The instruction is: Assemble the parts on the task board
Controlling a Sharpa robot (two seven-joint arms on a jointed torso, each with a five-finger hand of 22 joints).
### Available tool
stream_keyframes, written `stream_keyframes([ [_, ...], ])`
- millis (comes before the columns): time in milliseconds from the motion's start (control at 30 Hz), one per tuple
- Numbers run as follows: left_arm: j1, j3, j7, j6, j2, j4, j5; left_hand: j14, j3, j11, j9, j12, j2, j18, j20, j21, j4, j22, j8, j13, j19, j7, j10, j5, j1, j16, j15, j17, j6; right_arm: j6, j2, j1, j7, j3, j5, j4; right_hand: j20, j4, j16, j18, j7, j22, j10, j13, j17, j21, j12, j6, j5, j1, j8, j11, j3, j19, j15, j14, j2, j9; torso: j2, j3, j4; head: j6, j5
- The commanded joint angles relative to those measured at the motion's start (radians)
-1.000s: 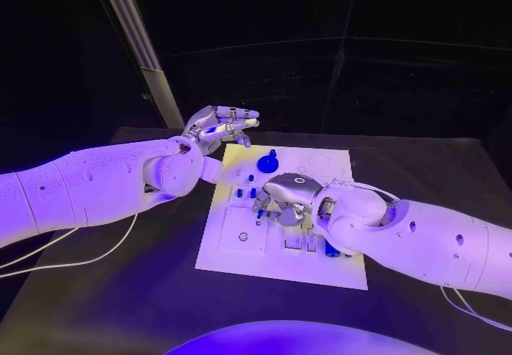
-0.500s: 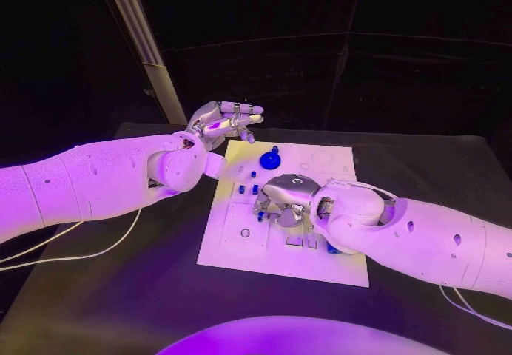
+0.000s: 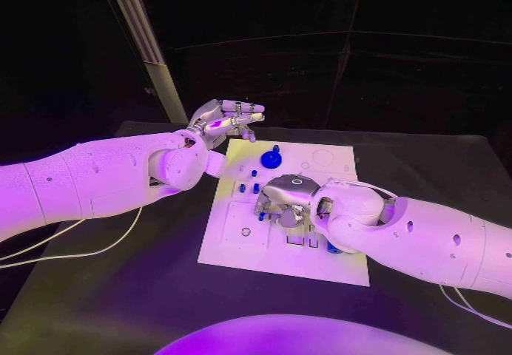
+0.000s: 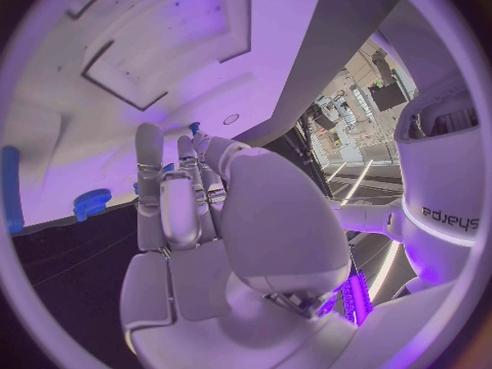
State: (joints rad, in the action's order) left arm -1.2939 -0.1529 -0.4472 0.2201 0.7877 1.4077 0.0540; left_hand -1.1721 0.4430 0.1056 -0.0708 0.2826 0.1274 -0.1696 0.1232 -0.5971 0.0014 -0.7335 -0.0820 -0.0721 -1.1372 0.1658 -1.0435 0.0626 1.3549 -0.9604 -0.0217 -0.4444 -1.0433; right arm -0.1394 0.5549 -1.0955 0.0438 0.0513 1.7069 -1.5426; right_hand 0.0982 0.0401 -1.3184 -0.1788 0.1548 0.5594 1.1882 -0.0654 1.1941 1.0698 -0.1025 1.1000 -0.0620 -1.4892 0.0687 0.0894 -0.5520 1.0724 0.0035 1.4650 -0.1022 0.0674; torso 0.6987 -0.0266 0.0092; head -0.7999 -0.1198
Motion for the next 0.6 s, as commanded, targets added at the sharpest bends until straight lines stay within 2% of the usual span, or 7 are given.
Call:
stream_keyframes([
  [33, -0.002, 0.001, -0.002, -0.012, 0.0, 0.0, 0.004, 0.005, -0.005, 0.0, 0.001, 0.004, 0.003, -0.013, -0.002, 0.004, -0.001, 0.001, -0.001, 0.001, 0.0, 0.002, 0.007, 0.003, 0.0, 0.006, 0.001, 0.001, 0.004, 0.017, -0.002, -0.001, 0.005, 0.0, 0.033, 0.0, 0.006, -0.005, -0.003, -0.002, 0.009, -0.001, 0.0, 0.0, -0.001, 0.005, 0.005, 0.0, 0.003, 0.012, -0.003, 0.002, 0.0, -0.001, 0.0, 0.038, 0.0, 0.001, 0.001, 0.0, -0.0001, -0.002, -0.001],
  [400, -0.002, 0.001, 0.001, -0.014, 0.0, -0.001, 0.004, 0.005, -0.005, 0.0, 0.001, 0.004, 0.003, -0.013, -0.002, 0.004, -0.001, 0.001, -0.001, 0.001, 0.0, 0.002, 0.007, 0.003, 0.0, 0.006, 0.001, 0.001, 0.004, 0.027, -0.008, -0.001, 0.012, 0.003, 0.059, 0.003, 0.01, -0.01, -0.004, -0.003, 0.011, -0.011, -0.019, 0.001, -0.003, -0.002, 0.015, -0.019, -0.004, 0.057, -0.006, 0.006, 0.027, -0.009, 0.007, 0.037, -0.019, -0.001, 0.0, 0.0006, -0.0003, -0.002, 0.0],
  [467, -0.002, 0.001, 0.002, -0.014, 0.0, -0.001, 0.004, 0.005, -0.005, 0.0, 0.001, 0.004, 0.003, -0.013, -0.002, 0.004, -0.001, 0.001, -0.001, 0.001, 0.0, 0.002, 0.007, 0.003, 0.0, 0.006, 0.001, 0.001, 0.004, 0.012, -0.007, -0.001, 0.012, 0.004, 0.06, 0.005, 0.013, -0.001, -0.006, -0.004, 0.017, -0.026, -0.037, 0.002, -0.003, -0.014, 0.023, -0.044, -0.009, 0.09, -0.008, 0.012, 0.055, -0.017, 0.014, 0.037, -0.039, -0.003, -0.001, 0.0008, -0.0002, -0.001, 0.001],
  [600, -0.003, 0.001, 0.003, -0.016, 0.001, -0.001, 0.004, 0.006, -0.004, 0.001, 0.001, 0.005, 0.004, -0.013, -0.002, 0.005, -0.004, 0.002, 0.0, 0.002, 0.0, 0.004, 0.009, 0.004, 0.003, 0.006, 0.0, 0.002, 0.005, -0.03, -0.006, -0.001, 0.007, 0.005, 0.057, 0.007, 0.023, 0.001, 0.026, -0.005, 0.029, -0.047, -0.115, 0.003, -0.049, -0.038, 0.038, -0.101, -0.007, 0.115, -0.008, 0.03, 0.097, -0.035, 0.03, 0.021, -0.058, -0.004, -0.001, 0.0009, -0.0004, -0.001, 0.001],
])
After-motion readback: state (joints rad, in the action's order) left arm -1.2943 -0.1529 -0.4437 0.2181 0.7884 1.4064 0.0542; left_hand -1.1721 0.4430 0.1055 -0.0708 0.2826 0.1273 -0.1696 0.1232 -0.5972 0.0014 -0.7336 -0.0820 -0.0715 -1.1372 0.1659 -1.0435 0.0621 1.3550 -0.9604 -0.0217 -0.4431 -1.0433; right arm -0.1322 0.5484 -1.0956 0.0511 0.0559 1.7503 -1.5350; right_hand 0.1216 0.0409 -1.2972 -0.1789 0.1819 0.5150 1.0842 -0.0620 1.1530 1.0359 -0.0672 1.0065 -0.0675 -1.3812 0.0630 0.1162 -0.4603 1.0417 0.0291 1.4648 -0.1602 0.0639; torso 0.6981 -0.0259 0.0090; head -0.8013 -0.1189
